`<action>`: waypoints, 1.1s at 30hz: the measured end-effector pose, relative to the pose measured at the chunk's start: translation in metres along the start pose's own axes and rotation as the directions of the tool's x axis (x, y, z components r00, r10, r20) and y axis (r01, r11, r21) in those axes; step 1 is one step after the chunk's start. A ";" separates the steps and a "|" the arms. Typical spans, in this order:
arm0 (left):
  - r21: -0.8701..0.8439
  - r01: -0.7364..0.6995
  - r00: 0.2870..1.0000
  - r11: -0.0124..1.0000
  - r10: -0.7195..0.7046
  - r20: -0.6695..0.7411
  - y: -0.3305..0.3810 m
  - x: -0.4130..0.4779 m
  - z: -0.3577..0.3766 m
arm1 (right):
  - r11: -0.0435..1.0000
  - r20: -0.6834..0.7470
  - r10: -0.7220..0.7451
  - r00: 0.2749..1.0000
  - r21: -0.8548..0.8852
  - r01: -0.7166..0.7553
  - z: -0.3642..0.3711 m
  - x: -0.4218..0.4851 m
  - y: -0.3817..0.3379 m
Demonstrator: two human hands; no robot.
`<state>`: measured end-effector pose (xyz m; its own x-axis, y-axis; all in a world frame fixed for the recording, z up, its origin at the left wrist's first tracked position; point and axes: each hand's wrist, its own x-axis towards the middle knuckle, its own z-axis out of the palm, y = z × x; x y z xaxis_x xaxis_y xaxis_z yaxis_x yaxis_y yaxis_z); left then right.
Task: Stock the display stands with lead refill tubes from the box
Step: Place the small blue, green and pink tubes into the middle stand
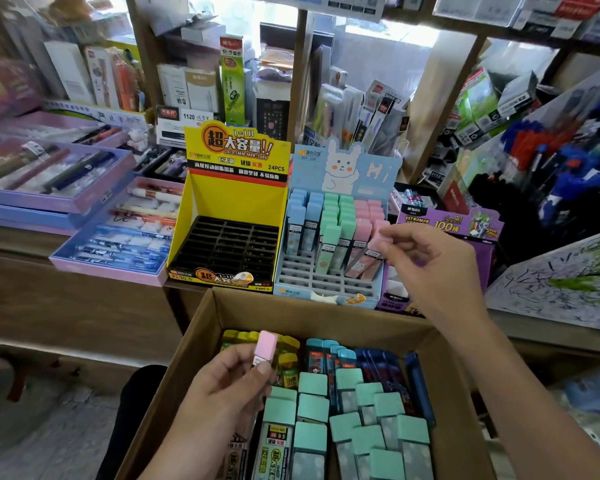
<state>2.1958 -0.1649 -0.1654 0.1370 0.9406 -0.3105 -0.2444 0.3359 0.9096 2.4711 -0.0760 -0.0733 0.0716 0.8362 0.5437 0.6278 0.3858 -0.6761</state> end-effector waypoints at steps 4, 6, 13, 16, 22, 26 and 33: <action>0.010 -0.012 1.000 1.000 0.012 0.006 -0.002 0.002 0.000 | 0.995 0.017 -0.055 0.998 -0.077 0.056 -0.003 0.005 0.001; -0.003 -0.009 1.000 1.000 0.009 0.005 -0.003 0.002 0.001 | 0.988 0.022 -0.111 0.994 -0.110 0.113 -0.003 0.008 0.000; -0.047 -0.001 1.000 0.999 0.001 -0.015 -0.002 0.002 0.003 | 0.925 0.099 -0.236 0.967 -0.281 0.254 0.009 0.017 0.005; -0.044 -0.015 1.000 0.999 0.014 -0.010 -0.002 0.001 0.002 | 0.912 0.080 -0.251 0.965 -0.315 0.263 0.014 0.019 0.011; 0.033 -0.052 0.998 0.998 0.051 0.029 -0.002 0.001 0.000 | 0.911 0.071 -0.239 0.969 -0.328 0.249 0.016 0.019 0.013; 0.082 -0.071 0.997 0.994 0.067 0.046 -0.003 0.002 -0.001 | 0.946 0.044 -0.201 0.979 -0.250 0.206 0.012 0.009 0.005; 0.132 -0.063 0.998 0.989 0.059 0.031 -0.005 0.004 0.006 | 0.967 0.227 0.219 0.949 0.075 -0.242 0.009 -0.061 -0.004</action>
<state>2.2031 -0.1628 -0.1695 0.1523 0.9569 -0.2474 -0.1238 0.2668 0.9558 2.4571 -0.1250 -0.1077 0.0300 0.9665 0.2550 0.5318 0.2006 -0.8228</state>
